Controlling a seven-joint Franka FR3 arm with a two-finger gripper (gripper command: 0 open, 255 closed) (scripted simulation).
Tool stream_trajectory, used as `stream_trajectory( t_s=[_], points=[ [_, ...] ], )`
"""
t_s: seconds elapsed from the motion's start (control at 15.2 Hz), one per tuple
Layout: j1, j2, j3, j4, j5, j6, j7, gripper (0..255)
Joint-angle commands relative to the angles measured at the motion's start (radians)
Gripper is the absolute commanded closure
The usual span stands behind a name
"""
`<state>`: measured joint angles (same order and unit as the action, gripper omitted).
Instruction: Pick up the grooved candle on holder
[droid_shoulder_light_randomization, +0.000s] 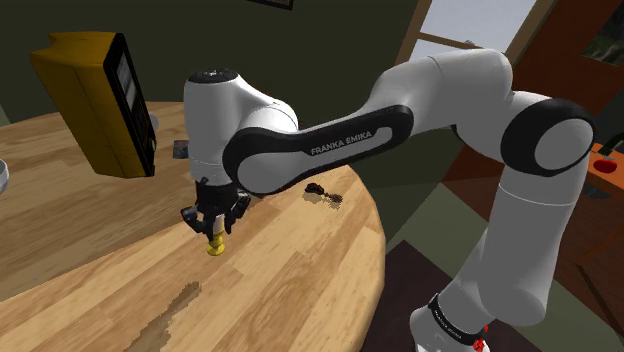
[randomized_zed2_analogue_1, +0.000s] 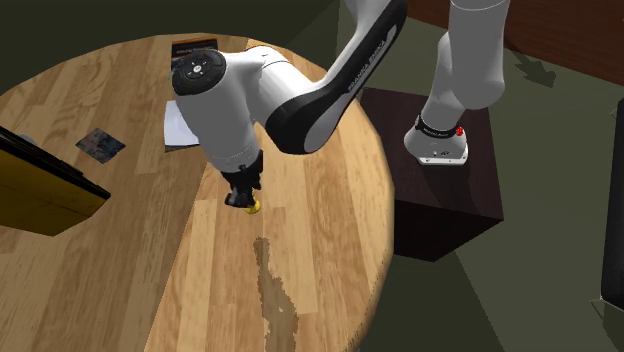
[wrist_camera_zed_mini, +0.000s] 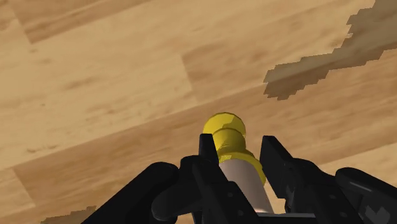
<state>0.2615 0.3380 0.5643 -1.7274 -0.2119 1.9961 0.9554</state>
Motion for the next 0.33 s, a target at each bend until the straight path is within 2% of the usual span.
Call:
stream_trajectory(
  t_s=[0.0, 0.26],
  points=[
    [-0.002, -0.01, 0.003, 0.014, 0.007, -0.023, -0.005, 255],
    [-0.003, -0.018, 0.005, 0.032, 0.013, -0.048, -0.009, 255]
  ],
)
